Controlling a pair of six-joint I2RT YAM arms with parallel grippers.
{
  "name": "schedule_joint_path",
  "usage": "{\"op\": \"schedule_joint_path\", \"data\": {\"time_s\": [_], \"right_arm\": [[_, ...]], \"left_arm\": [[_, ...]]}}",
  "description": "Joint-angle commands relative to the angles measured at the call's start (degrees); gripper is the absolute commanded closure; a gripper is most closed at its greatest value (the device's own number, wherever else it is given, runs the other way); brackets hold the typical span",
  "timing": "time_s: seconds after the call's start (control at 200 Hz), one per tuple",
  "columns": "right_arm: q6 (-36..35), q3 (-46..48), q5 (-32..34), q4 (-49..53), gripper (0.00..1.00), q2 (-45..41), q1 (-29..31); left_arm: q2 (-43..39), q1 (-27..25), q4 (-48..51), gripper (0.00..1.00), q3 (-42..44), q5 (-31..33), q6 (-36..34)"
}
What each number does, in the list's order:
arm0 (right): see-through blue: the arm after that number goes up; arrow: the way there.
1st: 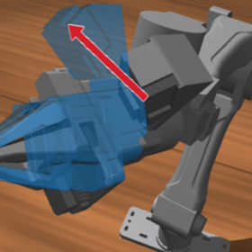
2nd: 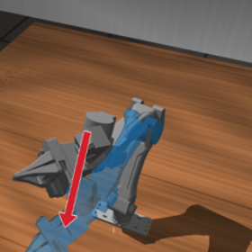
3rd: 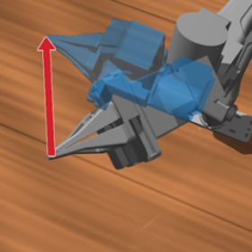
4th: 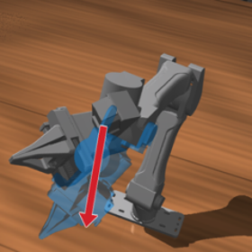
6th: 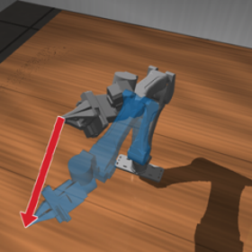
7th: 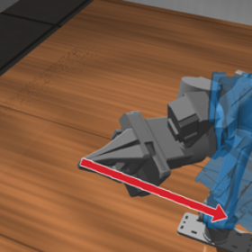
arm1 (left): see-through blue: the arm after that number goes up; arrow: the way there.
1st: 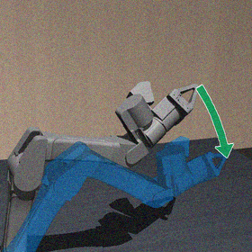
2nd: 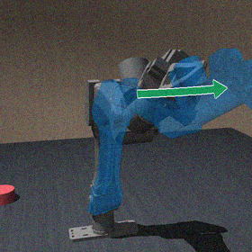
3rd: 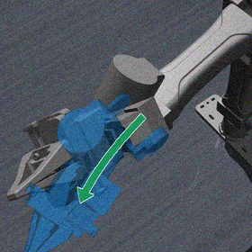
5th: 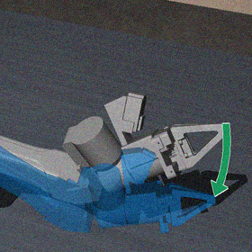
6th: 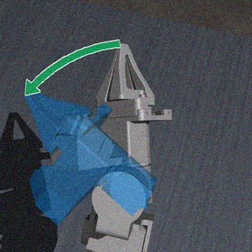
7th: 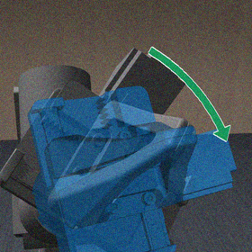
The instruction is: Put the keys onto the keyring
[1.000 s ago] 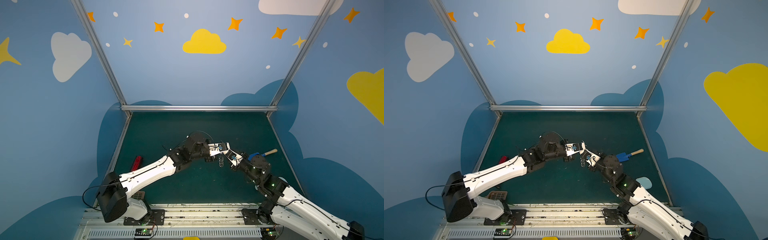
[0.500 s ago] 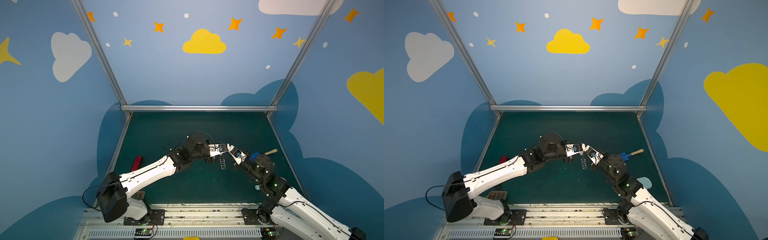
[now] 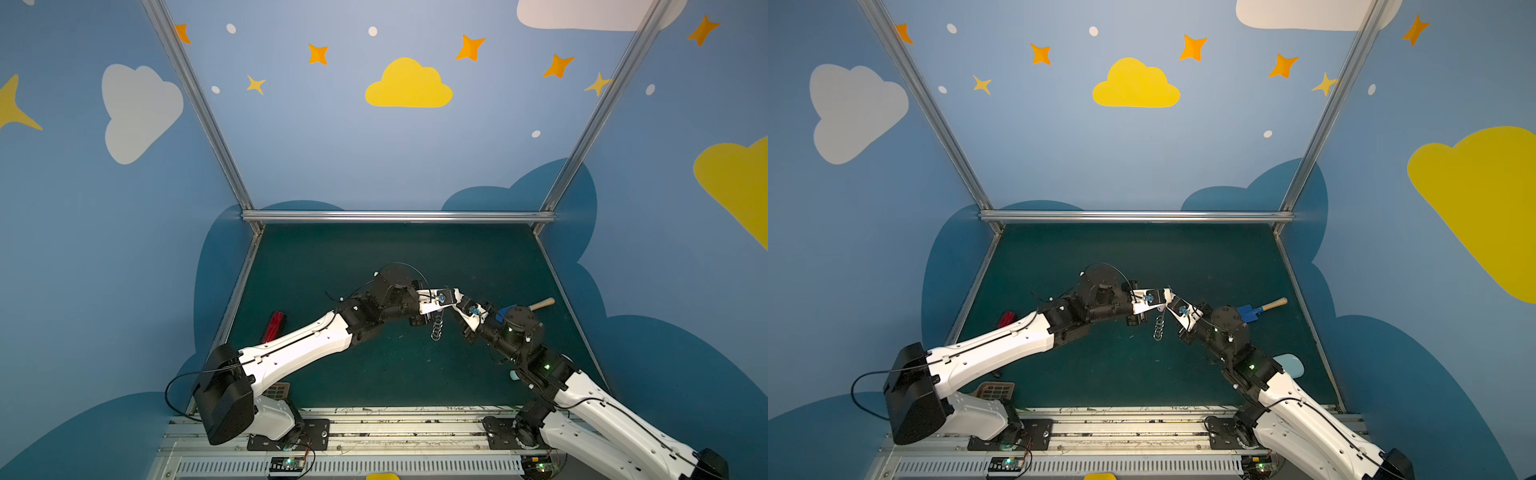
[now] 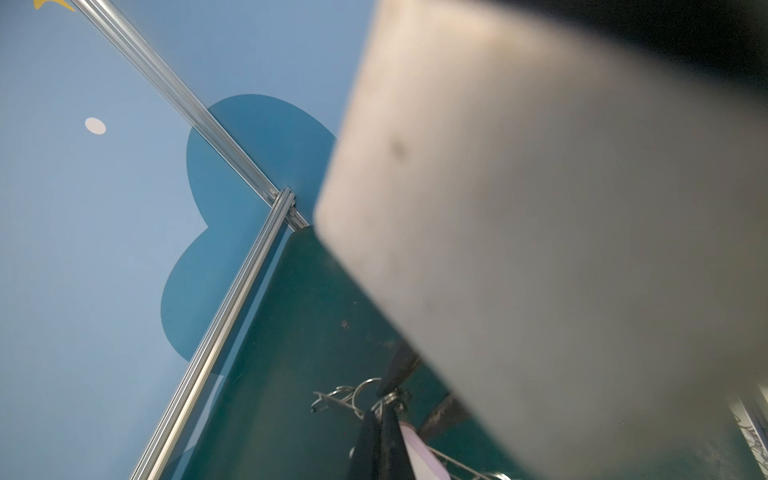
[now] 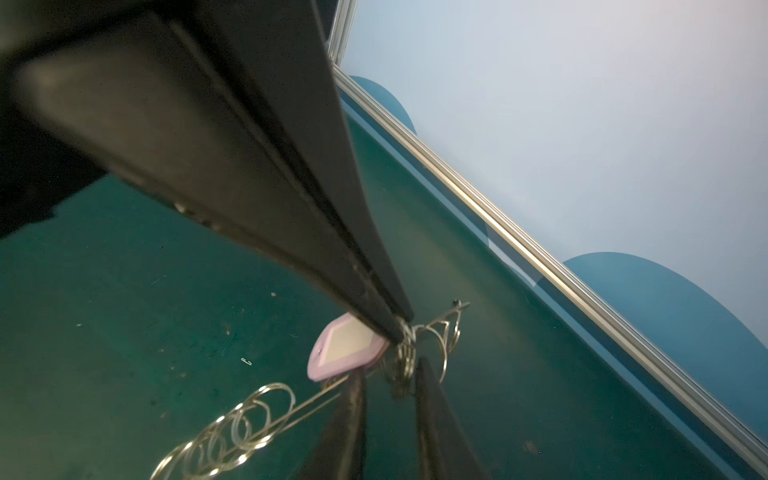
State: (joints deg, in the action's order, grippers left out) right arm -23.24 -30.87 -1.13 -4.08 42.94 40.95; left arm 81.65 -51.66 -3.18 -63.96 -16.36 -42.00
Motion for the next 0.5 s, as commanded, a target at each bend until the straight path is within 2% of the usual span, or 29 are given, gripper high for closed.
{"op": "schedule_joint_path", "data": {"time_s": [0.0,0.105,0.275,0.491], "right_arm": [[1.63,-1.45,-0.33,0.12,0.80,0.21,-0.42],[1.71,-1.56,-0.84,0.19,0.83,0.13,-0.46],[1.63,-1.58,-1.40,0.37,0.94,-0.18,-0.50],[2.23,-1.82,-2.34,0.43,1.00,-0.31,-0.43]], "left_arm": [[-1.58,-0.33,-0.07,0.96,-0.78,-1.48,-0.90],[-1.67,-0.33,0.11,0.96,-0.81,-1.44,-0.94],[-1.67,-0.30,0.19,0.96,-0.71,-1.51,-1.03],[-1.68,-0.28,0.54,0.96,-0.72,-1.48,-1.07]]}}
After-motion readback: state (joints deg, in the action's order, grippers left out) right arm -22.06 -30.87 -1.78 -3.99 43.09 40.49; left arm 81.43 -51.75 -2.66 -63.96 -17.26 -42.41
